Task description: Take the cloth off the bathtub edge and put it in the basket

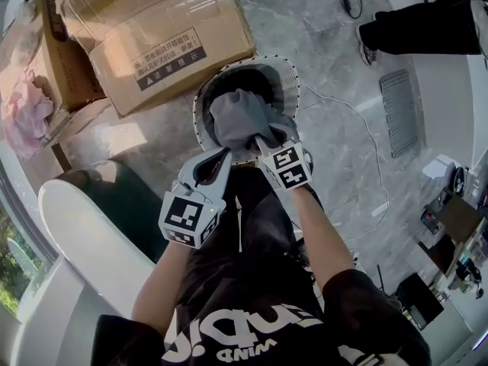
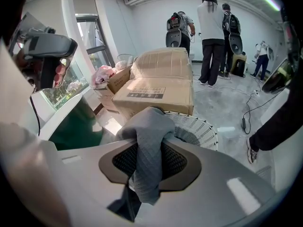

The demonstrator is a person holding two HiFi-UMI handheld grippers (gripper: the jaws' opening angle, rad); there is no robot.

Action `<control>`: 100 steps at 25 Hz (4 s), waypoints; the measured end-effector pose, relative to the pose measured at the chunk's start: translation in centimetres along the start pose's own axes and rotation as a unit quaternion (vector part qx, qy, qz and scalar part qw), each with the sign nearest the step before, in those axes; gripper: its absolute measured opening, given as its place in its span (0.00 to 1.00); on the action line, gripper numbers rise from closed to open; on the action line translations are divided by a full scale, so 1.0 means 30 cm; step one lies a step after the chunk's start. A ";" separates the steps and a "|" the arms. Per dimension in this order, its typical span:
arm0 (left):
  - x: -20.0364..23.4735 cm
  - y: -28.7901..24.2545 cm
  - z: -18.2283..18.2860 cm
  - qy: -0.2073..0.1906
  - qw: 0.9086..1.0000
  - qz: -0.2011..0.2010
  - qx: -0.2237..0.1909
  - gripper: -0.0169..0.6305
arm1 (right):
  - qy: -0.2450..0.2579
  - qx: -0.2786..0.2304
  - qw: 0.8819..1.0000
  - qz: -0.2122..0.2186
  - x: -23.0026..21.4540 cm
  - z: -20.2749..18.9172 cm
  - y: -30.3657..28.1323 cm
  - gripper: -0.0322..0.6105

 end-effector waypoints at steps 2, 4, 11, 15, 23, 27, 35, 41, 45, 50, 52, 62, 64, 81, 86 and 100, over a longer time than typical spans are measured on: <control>-0.003 -0.007 0.005 -0.003 1.000 -0.002 -0.001 0.02 | 0.001 0.007 1.000 0.000 -0.004 -0.007 -0.005 0.23; -0.003 -0.010 0.010 -0.004 1.000 -0.003 -0.001 0.02 | 0.001 0.013 1.000 0.001 -0.006 -0.015 -0.011 0.23; 0.002 -0.016 0.001 0.006 1.000 -0.003 0.003 0.02 | -0.002 0.046 0.999 -0.024 -0.005 -0.090 -0.044 0.23; 0.003 -0.020 -0.009 0.008 1.000 -0.005 0.006 0.02 | 0.008 0.027 0.999 -0.032 0.000 -0.091 -0.049 0.38; 0.000 -0.022 -0.017 0.011 1.000 -0.005 0.012 0.02 | -0.005 0.023 1.000 -0.021 0.003 -0.098 -0.055 0.40; 0.002 -0.018 -0.006 0.017 1.000 -0.003 0.010 0.02 | -0.016 0.013 1.000 -0.015 -0.009 -0.076 -0.036 0.39; -0.019 0.034 0.072 0.010 1.000 0.000 -0.005 0.02 | 0.032 0.002 0.999 0.007 0.021 0.049 0.093 0.06; -0.059 0.103 0.158 0.002 1.000 0.004 -0.023 0.02 | 0.055 -0.042 0.997 0.020 0.093 0.170 0.248 0.06; -0.097 0.163 0.210 -0.003 0.999 0.003 -0.033 0.02 | 0.061 -0.077 0.995 0.015 0.135 0.237 0.360 0.06; -0.168 0.239 0.275 -0.030 0.998 -0.012 -0.051 0.02 | 0.081 -0.123 0.989 0.007 0.201 0.305 0.518 0.06; -0.198 0.267 0.291 -0.043 0.997 -0.021 -0.057 0.02 | 0.086 -0.136 0.987 0.001 0.228 0.311 0.577 0.06; -0.284 0.389 0.363 -0.065 0.993 -0.042 -0.094 0.02 | 0.116 -0.217 0.969 -0.009 0.383 0.364 0.831 0.06; -0.306 0.406 0.378 -0.074 0.991 -0.051 -0.102 0.02 | 0.120 -0.235 0.964 -0.007 0.405 0.375 0.865 0.06; -0.380 0.582 0.425 -0.119 0.973 -0.072 -0.186 0.02 | 0.105 -0.404 0.909 0.000 0.539 0.340 1.128 0.06; -0.379 0.594 0.443 -0.126 0.971 -0.069 -0.193 0.02 | 0.094 -0.416 0.905 -0.009 0.533 0.325 1.140 0.06; -0.369 0.613 0.441 -0.124 0.973 -0.059 -0.188 0.02 | 0.101 -0.408 0.908 0.001 0.539 0.323 1.135 0.06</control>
Point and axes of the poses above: the fingertips, and each gripper's own axes: y backward along the fingers, x to its left, z out of its top, the point moved 8 cm from there along y, backward along the fingers, and after that the axes turned 9 degrees about z, right-handed, at the moved point
